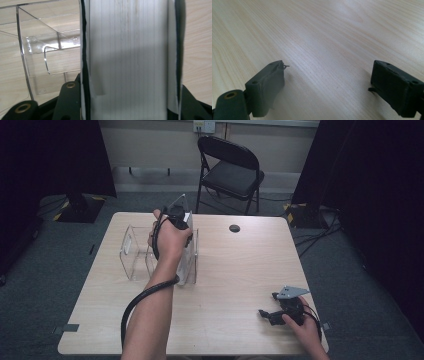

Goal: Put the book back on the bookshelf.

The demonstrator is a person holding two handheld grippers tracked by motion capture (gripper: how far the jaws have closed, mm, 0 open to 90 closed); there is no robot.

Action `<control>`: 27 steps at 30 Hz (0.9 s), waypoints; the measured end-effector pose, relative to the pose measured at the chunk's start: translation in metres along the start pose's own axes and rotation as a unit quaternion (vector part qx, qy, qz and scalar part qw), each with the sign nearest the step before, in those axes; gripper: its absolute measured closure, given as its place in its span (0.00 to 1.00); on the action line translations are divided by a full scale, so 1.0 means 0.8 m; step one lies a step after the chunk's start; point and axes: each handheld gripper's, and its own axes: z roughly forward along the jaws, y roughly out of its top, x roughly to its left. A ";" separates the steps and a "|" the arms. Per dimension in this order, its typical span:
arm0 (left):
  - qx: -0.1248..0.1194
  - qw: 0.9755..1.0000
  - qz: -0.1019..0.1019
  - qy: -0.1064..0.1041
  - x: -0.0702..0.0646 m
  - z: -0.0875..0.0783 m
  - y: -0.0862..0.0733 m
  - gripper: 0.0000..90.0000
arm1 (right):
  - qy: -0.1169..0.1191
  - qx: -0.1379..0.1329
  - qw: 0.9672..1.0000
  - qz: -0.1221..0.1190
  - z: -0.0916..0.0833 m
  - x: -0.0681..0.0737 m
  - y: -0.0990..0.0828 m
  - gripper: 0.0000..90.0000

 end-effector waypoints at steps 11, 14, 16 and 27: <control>-0.002 1.000 -0.003 0.002 -0.002 0.003 0.002 0.59 | 0.000 0.000 1.000 0.000 0.000 0.000 0.000 0.12; -0.001 1.000 0.000 0.005 0.000 0.003 0.003 0.59 | 0.000 0.000 1.000 0.000 0.000 0.000 0.000 0.12; 0.000 1.000 -0.001 0.005 0.000 0.004 0.003 0.59 | 0.000 0.000 1.000 0.000 0.000 0.000 0.000 0.12; -0.002 1.000 -0.008 0.003 0.001 0.009 0.001 0.59 | 0.000 0.000 1.000 0.000 0.000 0.000 0.000 0.12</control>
